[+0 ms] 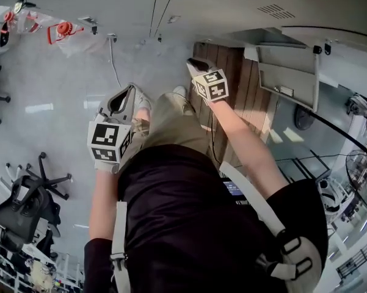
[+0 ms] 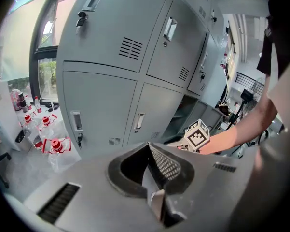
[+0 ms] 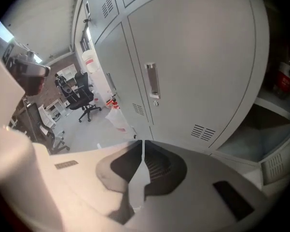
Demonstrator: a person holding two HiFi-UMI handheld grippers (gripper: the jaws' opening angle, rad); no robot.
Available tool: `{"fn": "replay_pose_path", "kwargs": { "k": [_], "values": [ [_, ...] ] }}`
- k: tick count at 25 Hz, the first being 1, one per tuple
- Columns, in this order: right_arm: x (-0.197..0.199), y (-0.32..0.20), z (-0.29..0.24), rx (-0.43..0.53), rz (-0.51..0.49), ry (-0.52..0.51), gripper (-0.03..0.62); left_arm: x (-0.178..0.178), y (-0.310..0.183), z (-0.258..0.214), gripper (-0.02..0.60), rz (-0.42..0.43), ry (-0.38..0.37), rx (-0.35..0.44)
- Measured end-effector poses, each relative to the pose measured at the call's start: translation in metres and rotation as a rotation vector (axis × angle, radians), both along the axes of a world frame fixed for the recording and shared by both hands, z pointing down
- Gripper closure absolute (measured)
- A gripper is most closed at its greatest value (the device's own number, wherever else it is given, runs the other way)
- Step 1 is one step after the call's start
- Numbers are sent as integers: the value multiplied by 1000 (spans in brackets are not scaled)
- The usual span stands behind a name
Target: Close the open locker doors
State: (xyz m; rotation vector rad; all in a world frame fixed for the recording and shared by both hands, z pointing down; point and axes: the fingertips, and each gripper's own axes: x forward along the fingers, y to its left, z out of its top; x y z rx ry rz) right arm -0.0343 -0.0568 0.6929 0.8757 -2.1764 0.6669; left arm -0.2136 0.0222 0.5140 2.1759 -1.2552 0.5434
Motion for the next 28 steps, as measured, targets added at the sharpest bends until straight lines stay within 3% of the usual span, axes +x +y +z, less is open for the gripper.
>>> {"fn": "replay_pose_path", "kwargs": {
  "k": [13, 28],
  "values": [
    [50, 29, -140, 161, 205, -178, 565, 96, -43, -57, 574, 254, 64, 118],
    [185, 76, -231, 333, 519, -210, 565, 218, -46, -102, 574, 526, 123, 182]
  ]
}}
